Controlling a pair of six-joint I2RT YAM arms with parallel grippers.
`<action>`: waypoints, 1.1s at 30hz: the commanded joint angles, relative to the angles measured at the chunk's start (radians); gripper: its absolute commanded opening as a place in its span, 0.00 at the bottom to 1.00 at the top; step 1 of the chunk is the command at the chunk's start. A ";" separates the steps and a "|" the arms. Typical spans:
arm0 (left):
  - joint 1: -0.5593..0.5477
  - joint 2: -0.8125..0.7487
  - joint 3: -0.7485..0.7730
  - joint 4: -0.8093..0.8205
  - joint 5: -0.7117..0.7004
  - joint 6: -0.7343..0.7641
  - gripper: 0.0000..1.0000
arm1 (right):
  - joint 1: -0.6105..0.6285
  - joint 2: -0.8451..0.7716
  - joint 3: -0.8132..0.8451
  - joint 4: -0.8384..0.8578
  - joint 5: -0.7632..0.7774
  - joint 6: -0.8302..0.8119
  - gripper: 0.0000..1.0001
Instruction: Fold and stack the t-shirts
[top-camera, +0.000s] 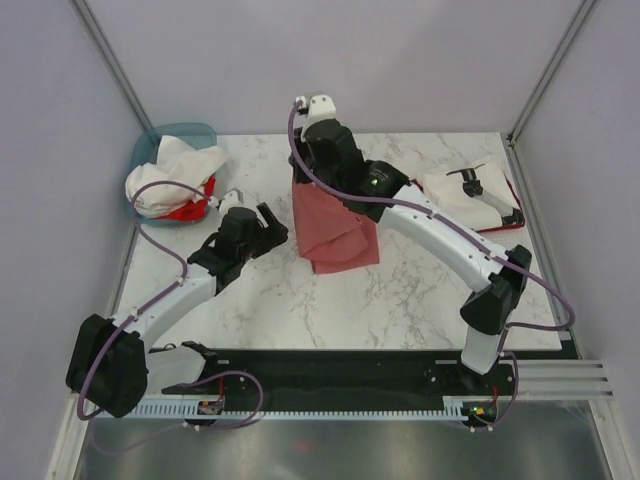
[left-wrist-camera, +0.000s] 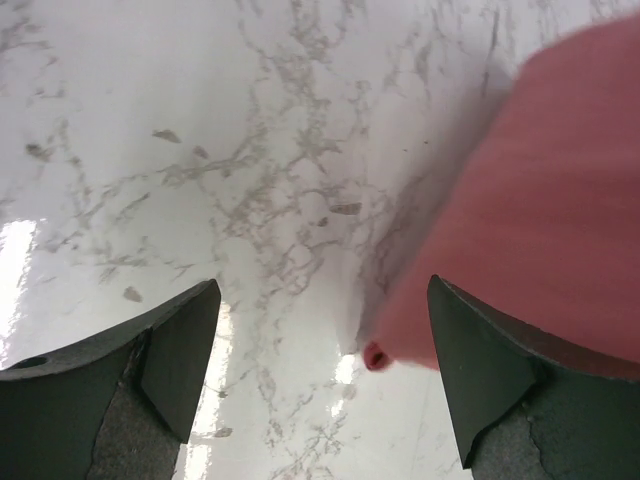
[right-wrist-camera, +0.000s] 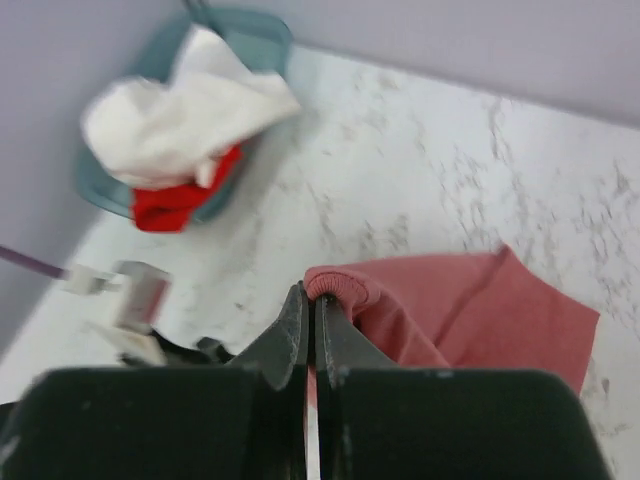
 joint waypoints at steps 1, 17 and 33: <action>0.042 -0.053 -0.053 0.026 -0.057 -0.105 0.92 | -0.028 -0.075 0.258 -0.179 0.120 -0.028 0.00; 0.041 -0.087 -0.064 0.033 -0.092 -0.076 0.88 | 0.111 -0.074 0.324 -0.259 0.197 -0.063 0.00; 0.032 -0.102 -0.065 0.060 -0.052 -0.027 0.89 | -0.169 -0.097 0.470 -0.236 0.138 0.090 0.00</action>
